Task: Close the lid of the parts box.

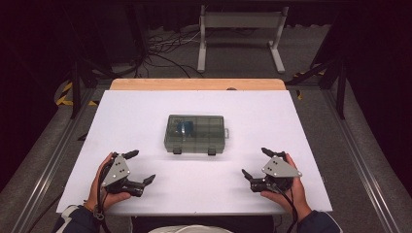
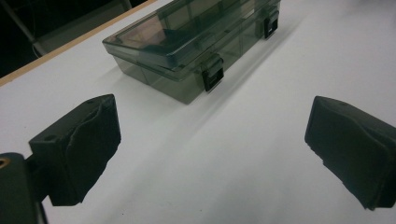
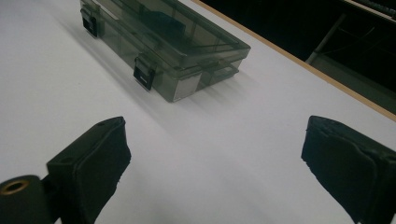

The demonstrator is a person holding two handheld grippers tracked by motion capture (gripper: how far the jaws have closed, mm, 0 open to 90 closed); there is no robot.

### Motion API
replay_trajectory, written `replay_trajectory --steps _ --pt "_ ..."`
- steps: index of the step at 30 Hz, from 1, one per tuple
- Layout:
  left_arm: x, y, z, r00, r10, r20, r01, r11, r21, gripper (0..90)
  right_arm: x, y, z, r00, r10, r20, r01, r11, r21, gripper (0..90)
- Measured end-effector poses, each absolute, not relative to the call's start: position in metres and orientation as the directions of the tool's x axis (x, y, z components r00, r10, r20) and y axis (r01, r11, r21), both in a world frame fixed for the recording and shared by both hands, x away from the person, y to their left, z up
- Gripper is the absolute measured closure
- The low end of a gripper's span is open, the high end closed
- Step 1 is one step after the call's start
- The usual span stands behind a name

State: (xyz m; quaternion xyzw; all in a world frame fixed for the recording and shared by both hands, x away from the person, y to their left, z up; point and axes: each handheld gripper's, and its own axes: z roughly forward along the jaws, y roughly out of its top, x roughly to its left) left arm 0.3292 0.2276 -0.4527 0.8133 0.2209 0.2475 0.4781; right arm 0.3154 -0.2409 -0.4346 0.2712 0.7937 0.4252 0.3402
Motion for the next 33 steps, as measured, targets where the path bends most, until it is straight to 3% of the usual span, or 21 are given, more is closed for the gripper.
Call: replay_trajectory --steps 33 --pt "0.3378 0.2213 -0.4542 0.779 0.599 0.186 0.147 -0.462 0.875 4.3 0.3132 -0.2422 -0.4356 -0.633 0.709 -0.310 0.145 0.502 0.853 8.1"
